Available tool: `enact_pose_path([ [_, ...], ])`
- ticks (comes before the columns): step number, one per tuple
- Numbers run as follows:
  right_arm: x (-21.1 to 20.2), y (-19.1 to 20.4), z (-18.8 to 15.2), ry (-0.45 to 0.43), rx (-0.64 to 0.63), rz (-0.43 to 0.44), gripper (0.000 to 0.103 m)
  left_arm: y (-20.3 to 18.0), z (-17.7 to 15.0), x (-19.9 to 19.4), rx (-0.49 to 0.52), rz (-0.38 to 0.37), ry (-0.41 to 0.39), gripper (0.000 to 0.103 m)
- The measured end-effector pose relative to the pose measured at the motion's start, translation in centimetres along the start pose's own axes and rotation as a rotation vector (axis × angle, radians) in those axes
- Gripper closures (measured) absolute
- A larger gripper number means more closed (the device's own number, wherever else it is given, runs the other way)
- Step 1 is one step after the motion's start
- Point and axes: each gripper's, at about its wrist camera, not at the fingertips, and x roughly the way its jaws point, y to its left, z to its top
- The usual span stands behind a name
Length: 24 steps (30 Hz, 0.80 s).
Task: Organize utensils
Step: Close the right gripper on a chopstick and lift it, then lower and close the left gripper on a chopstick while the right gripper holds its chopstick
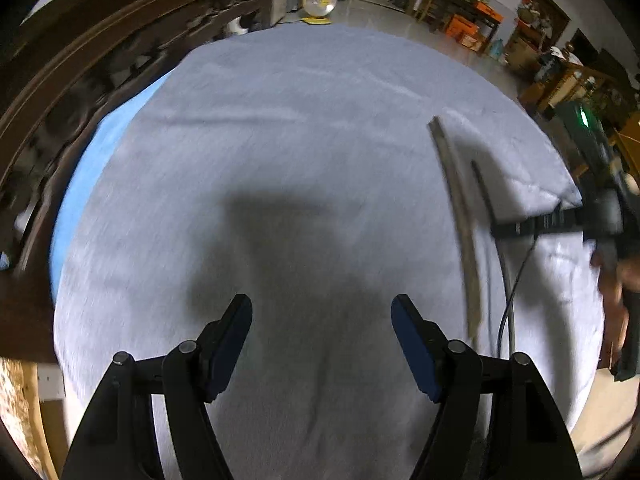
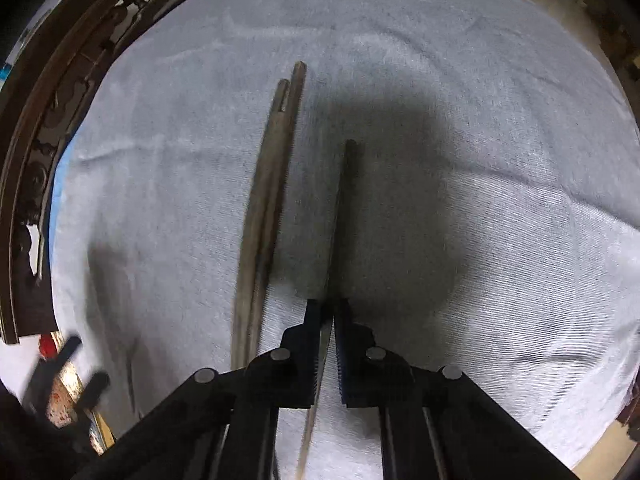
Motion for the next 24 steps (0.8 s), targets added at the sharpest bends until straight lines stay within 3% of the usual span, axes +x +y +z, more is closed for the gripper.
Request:
enact_pose_path([
  [5,-0.8,-3.5,-1.7,0.009,0.015,-0.038,0.096,-4.0,4.3,2.5,0.061,-0.050,0.108,0.030],
  [11,-1.4,-5.9,-2.8,0.003,0.026,0.007,0.095,-7.6,8.3,6.3,0.051,-0.060,0.254,0.030],
  [17,-1.9,-6.1,-2.9,-0.001,0.013,0.021,0.095,-9.5,9.7,8.8,0.035,-0.025,0.308,0.031],
  [24,-2.0,-5.8,-2.2,0.000,0.011,0.038,0.094,-10.8,10.1,10.7,0.039,0.054,0.315,0.046],
])
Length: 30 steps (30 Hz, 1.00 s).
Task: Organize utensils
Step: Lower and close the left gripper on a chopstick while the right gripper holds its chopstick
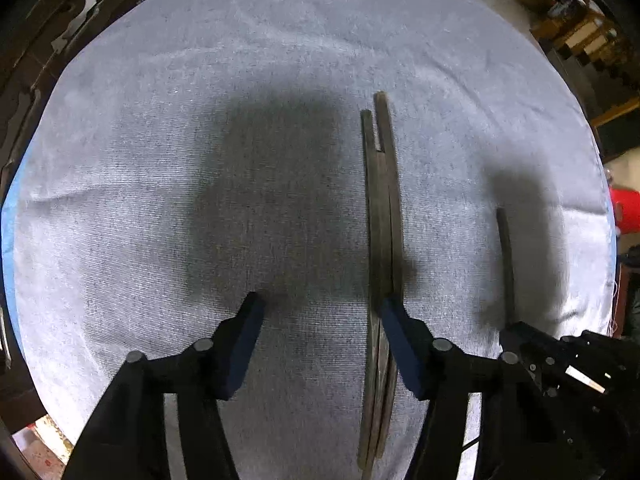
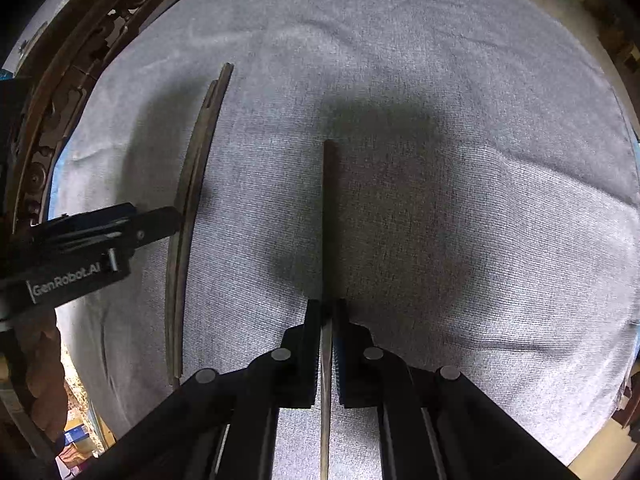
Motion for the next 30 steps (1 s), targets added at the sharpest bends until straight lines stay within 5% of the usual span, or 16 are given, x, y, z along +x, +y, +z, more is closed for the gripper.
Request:
enact_pose_path([
  [5,0.7,-0.8,-0.3,0.002,-0.001,0.002,0.095,1.1,0.5,-0.1,0.001,0.002,0.021,0.059],
  [11,0.7,-0.8,-0.2,0.011,-0.006,0.000,0.095,2.1,0.8,0.1,-0.012,0.009,0.057,0.058],
  [17,1.0,-0.9,0.7,0.049,-0.017,-0.014,0.095,-0.2,2.4,1.0,0.046,0.095,0.085,0.055],
  [19,1.1,-0.9,1.0,0.060,-0.021,-0.017,0.095,-0.7,2.9,1.0,0.056,0.092,0.087,0.067],
  [21,1.0,-1.0,1.2,0.065,-0.025,-0.019,0.095,-0.6,3.2,1.0,0.065,0.085,0.092,0.095],
  [30,1.6,-0.1,0.6,0.096,-0.068,-0.035,0.095,2.2,0.1,0.8,0.184,0.032,0.186,0.098],
])
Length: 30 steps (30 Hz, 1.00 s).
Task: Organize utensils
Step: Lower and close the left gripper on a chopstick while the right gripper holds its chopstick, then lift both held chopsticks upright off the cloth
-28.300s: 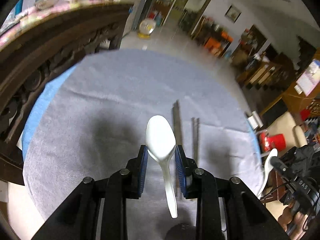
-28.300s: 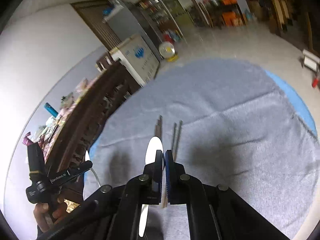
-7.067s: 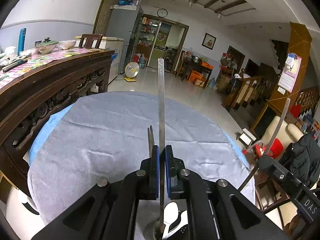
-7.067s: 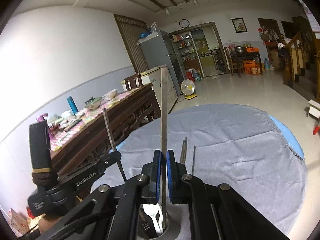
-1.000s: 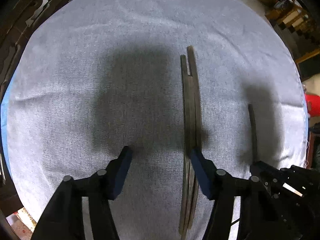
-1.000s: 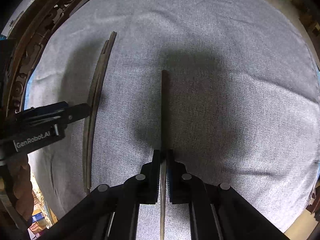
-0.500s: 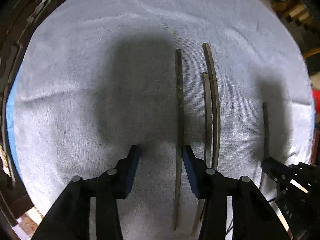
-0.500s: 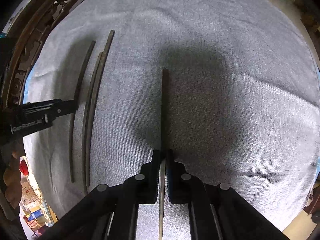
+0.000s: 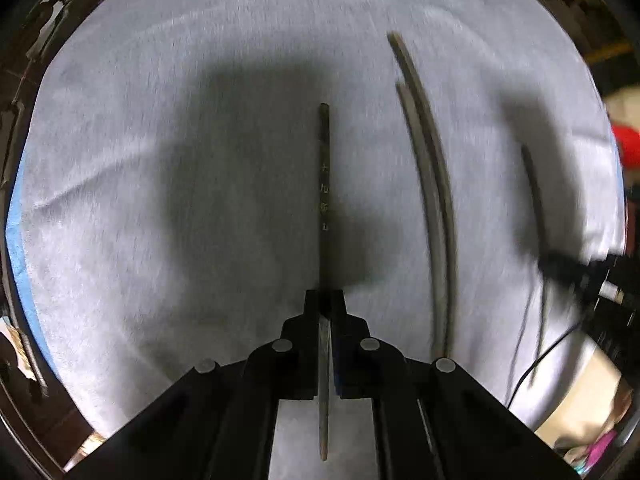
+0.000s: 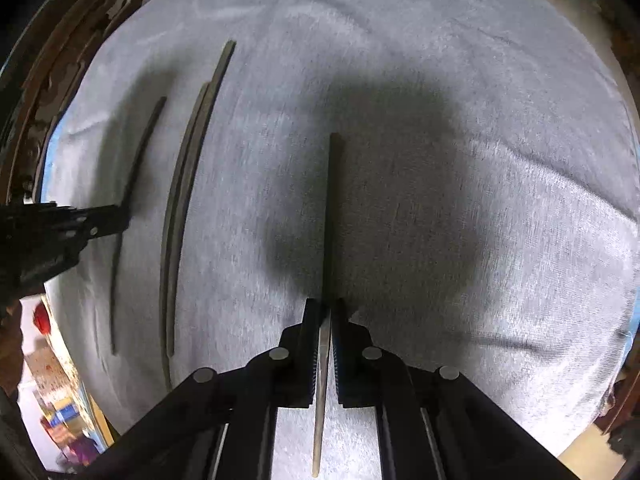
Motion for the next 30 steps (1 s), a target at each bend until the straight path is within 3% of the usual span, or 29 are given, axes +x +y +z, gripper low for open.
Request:
enact_pose_path([
  [3,0.0,0.3,-0.1,0.029,-0.022,-0.009,0.095,-0.5,-0.3,0.2,0.059,0.034,0.015,0.097],
  [6,0.2,0.4,0.5,0.066,-0.022,-0.018,0.095,-0.6,0.2,0.4,0.015,0.024,0.043,0.095],
  [12,1.4,1.2,2.7,0.120,-0.024,-0.036,0.095,-0.9,2.2,-0.1,0.011,0.043,0.005,0.091],
  [18,1.1,1.6,1.7,0.092,-0.010,-0.042,0.095,-1.3,-1.6,-0.3,0.023,0.047,-0.020,0.098],
  [24,0.9,2.2,0.0,0.129,-0.037,-0.074,0.095,-1.3,-4.3,0.1,0.052,0.067,-0.035,0.098],
  [30,0.9,2.6,0.5,0.160,-0.039,-0.085,0.095,-0.3,-7.6,0.4,0.071,0.062,-0.052,0.098],
])
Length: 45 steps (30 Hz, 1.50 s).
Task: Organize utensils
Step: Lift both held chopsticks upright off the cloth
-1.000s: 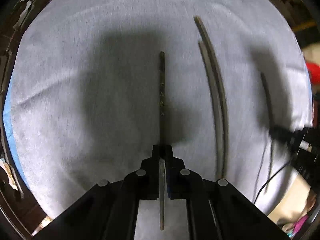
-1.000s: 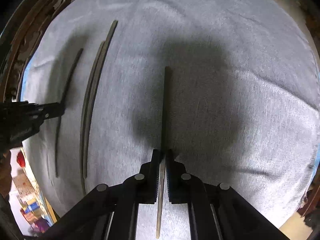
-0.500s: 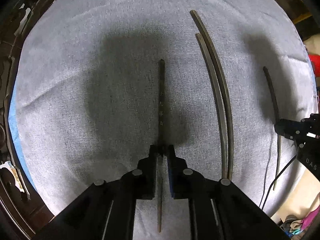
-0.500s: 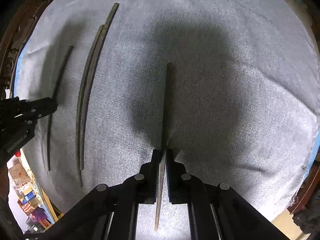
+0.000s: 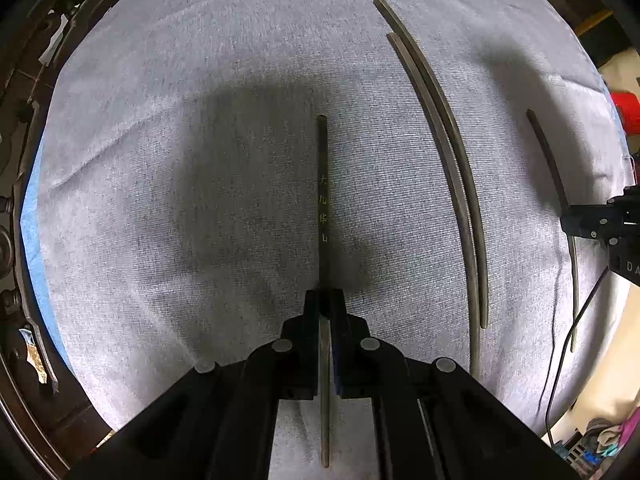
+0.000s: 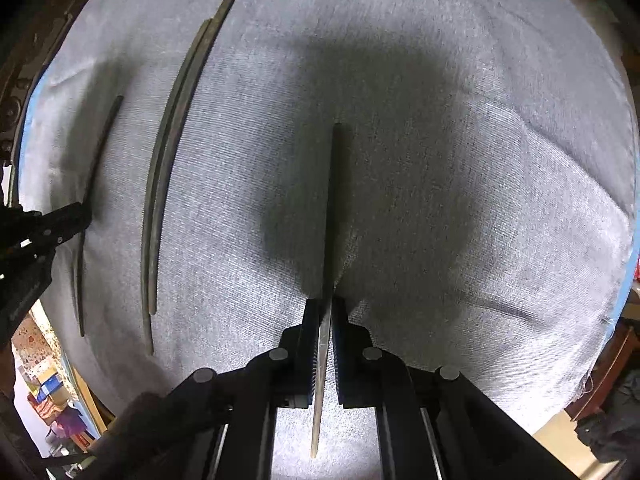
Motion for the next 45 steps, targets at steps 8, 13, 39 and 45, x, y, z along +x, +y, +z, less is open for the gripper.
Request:
enact_pose_path([
  [8,1.1,0.7,2.7,0.017,-0.012,-0.030,0.095,-0.4,1.5,-1.6,0.015,0.010,-0.013,0.098],
  [13,1.0,1.1,2.0,-0.009,0.005,-0.030,0.095,-0.7,1.0,-1.8,0.004,0.015,-0.027,0.098],
  [39,1.2,-1.4,-7.6,-0.095,0.086,0.063,0.097,2.1,-6.0,-2.4,-0.080,-0.047,-0.049,0.098],
  [45,-1.9,-2.8,-12.6,-0.252,0.131,0.147,0.097,4.2,-9.2,-5.1,-0.188,-0.122,-0.195,0.098],
])
